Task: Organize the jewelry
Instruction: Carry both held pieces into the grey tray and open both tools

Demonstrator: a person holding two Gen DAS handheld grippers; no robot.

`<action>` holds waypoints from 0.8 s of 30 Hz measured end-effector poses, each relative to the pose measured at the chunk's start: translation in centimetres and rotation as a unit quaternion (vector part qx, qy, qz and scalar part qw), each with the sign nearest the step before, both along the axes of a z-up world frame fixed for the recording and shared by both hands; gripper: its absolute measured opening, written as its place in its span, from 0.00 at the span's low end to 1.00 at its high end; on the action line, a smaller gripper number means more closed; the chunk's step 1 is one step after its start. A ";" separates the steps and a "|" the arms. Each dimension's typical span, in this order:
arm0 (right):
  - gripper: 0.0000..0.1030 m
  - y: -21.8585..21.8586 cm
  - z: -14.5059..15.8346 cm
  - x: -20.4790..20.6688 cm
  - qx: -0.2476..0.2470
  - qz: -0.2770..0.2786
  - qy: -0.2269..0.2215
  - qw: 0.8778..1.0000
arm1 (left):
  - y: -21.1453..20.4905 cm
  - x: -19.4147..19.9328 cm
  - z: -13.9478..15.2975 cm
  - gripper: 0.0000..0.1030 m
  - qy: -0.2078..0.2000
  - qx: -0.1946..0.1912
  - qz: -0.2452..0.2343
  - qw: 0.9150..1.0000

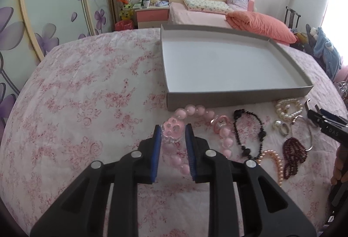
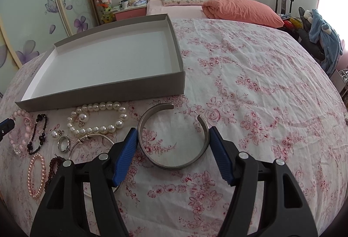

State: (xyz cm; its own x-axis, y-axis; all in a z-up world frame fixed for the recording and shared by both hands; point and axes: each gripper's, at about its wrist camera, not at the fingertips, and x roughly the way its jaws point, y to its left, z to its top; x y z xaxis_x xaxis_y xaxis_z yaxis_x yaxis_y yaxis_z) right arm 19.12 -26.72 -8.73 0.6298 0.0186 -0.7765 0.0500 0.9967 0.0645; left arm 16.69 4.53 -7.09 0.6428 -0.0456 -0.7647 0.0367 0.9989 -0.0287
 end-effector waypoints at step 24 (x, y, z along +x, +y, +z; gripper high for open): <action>0.65 2.8 5.6 -4.2 0.007 0.060 -0.126 0.990 | -2.2 -3.8 7.0 0.22 -0.094 -0.052 -0.045 0.993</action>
State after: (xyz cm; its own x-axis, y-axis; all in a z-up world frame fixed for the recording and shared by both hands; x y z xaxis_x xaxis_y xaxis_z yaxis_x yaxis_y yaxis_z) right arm 14.93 -23.94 -3.11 0.7956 0.1153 -0.5948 -0.0881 0.9933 0.0747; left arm 12.94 2.36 -0.14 0.7631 -0.1829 -0.6198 0.1409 0.9831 -0.1167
